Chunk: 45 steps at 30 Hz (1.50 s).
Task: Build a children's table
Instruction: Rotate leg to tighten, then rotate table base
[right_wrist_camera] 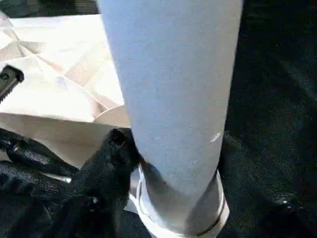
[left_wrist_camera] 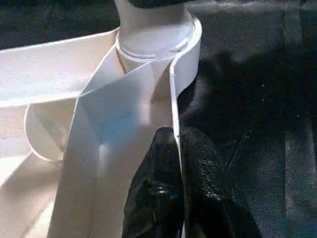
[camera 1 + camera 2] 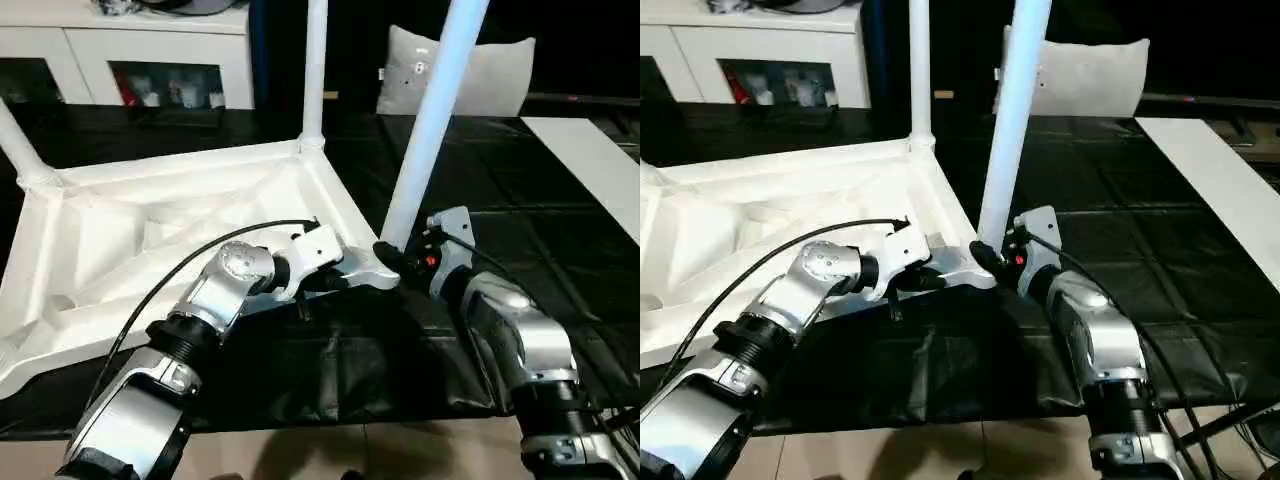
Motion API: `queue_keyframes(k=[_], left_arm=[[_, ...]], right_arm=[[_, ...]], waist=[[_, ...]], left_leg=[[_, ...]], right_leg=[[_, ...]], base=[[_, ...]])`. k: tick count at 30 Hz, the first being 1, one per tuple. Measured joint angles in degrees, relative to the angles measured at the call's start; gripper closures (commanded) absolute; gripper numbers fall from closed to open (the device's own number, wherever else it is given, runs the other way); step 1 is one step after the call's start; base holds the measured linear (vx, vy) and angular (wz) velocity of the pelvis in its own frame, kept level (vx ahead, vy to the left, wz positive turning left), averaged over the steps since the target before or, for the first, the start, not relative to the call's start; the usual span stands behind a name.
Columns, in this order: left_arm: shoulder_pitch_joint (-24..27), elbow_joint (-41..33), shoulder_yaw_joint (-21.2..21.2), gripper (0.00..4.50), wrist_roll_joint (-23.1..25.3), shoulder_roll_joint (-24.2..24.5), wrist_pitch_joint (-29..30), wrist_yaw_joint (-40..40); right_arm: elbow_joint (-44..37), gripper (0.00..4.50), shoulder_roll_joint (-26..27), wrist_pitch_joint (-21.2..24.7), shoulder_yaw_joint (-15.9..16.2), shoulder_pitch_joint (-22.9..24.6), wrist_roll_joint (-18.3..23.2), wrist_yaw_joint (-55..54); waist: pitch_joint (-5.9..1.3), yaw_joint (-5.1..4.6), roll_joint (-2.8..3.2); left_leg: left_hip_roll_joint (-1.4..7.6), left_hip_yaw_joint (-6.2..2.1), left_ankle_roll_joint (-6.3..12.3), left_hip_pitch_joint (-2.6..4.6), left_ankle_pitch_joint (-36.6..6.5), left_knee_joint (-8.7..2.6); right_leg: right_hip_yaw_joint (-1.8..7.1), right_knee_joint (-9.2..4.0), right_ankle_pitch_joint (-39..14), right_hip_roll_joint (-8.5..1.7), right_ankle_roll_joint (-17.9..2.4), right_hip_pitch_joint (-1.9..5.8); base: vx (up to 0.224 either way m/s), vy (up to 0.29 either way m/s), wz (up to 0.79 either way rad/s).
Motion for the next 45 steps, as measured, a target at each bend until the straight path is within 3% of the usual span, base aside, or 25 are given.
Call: queue_keyframes(k=[3,5,8,9,12,13,19,22,25,30,33,36,39,45], left_arm=[[0.05,0.0,0.12,4.5,0.01,0.03,-0.43,-0.06],[0.35,-0.08,0.43,4.07,-0.03,0.26,-0.85,-0.13],[2.01,-2.91,3.48,3.89,-3.69,0.14,-2.96,-0.07],[2.13,-3.88,3.88,3.59,-4.37,-0.05,-3.17,0.02],[3.57,-7.65,5.32,3.51,-5.97,0.01,-3.09,1.06],[4.54,-9.13,6.13,3.33,-6.45,0.21,-1.94,1.37],[10.35,-17.69,10.49,2.97,-10.07,2.69,4.72,2.67],[13.0,-23.48,12.04,2.72,-11.24,5.94,7.64,2.11],[19.24,-34.14,15.11,2.41,-14.75,11.71,16.11,-0.35],[28.34,-48.33,18.62,2.16,-18.94,21.59,28.29,-4.48],[31.79,-50.2,18.57,1.78,-18.94,24.25,31.12,-6.53],[33.34,-51.91,18.31,1.72,-19.13,25.77,33.69,-6.81],[33.64,-54.72,18.1,1.35,-20.05,26.96,36.39,-6.18],[36.11,-56.44,15.42,0.86,-19.41,28.56,39.44,-5.78]], right_arm=[[-2.99,1.19,-1.8,0.66,0.3,3.82,0.49,1.71],[-5.89,1.0,-4.14,0.31,1.38,6.68,0.94,4.41],[-9.23,0.82,-6.44,-0.06,1.52,9.08,2.19,7.75],[-10.16,0.6,-6.76,-0.09,1.52,9.13,2.78,8.75],[-15.63,0.49,-8.48,-0.1,2.06,10.19,4.87,12.29],[-16.74,0.25,-8.83,0.11,2.45,10.33,4.95,12.63],[-17.98,0.01,-8.38,1.57,5.96,10.0,5.23,13.79],[-17.38,0.0,-6.63,1.59,7.36,7.96,5.08,13.47],[-14.76,0.0,-3.35,1.09,9.07,4.57,3.66,10.9],[-6.75,0.0,1.78,-0.48,12.23,-0.44,0.02,5.51],[-1.08,0.0,4.12,-1.52,13.1,-4.4,-1.7,2.98],[4.81,0.0,6.74,-2.49,12.89,-8.23,-2.25,-0.01],[8.76,0.0,8.54,-3.97,12.43,-9.89,-2.67,-2.98],[18.24,0.0,10.58,-9.3,7.57,-13.03,-4.1,-14.56]], waist=[[0.08,0.43,0.13],[0.09,0.44,0.17],[0.12,0.44,0.15],[0.12,0.43,0.15],[0.07,0.35,0.2],[0.07,0.27,0.22],[0.08,0.24,0.19],[0.08,0.12,0.19],[0.08,-0.71,0.19],[0.13,-0.89,0.27],[0.13,-0.65,0.27],[0.13,-0.61,0.22],[0.14,-0.76,0.23],[0.23,-0.83,0.37]], left_leg=[[0.0,0.01,0.01,-0.01,0.02,-0.01],[0.0,0.02,0.02,0.01,0.02,-0.01],[0.01,0.02,0.01,0.03,0.02,0.0],[0.01,0.03,0.01,0.03,0.02,0.02],[0.0,0.02,-0.03,0.12,-0.01,0.02],[0.01,0.02,-0.09,0.13,-0.04,0.02],[0.01,0.01,-0.3,0.09,-0.16,0.03],[0.01,0.01,-0.31,0.09,-0.17,0.03],[0.05,0.01,-0.33,0.12,-0.17,0.0],[0.03,0.02,-0.38,0.11,-0.19,0.0],[0.0,-0.08,-0.49,0.15,-0.1,0.04],[0.01,-0.06,-0.55,0.17,-0.06,0.09],[0.01,-0.06,-0.55,0.17,-0.06,0.09],[-0.02,-0.04,-0.59,0.16,-0.04,0.1]], right_leg=[[0.0,0.01,0.0,0.0,0.0,-0.04],[0.01,0.02,-0.17,0.0,0.3,-0.04],[0.0,0.01,-0.17,0.01,0.3,-0.01],[0.01,0.01,-0.17,0.01,0.3,-0.01],[0.01,0.02,-0.17,0.01,0.3,0.08],[0.01,0.02,-0.17,0.01,0.3,0.08],[0.0,0.02,-0.17,0.01,0.31,0.05],[0.0,0.02,-0.17,0.01,0.31,0.04],[0.01,0.08,-0.18,0.04,0.29,-0.01],[0.05,0.09,-0.18,0.04,0.27,-0.03],[0.06,0.09,-0.18,0.04,0.27,-0.01],[0.13,0.15,-0.16,0.06,0.25,-0.01],[0.17,0.17,-0.16,0.06,0.25,0.05],[0.24,0.34,-0.18,0.08,0.22,0.01]], base=[[0.0,0.0,0.0],[0.0,0.0,0.0],[0.0,0.0,0.0],[0.0,0.0,0.0],[0.0,0.0,0.0],[0.0,0.0,0.0],[0.0,0.0,0.0],[0.0,0.0,0.0],[0.0,0.0,0.0],[0.0,0.0,0.0],[0.0,0.0,0.0],[0.0,0.0,0.0],[0.0,0.0,0.0],[0.0,0.0,0.0]])
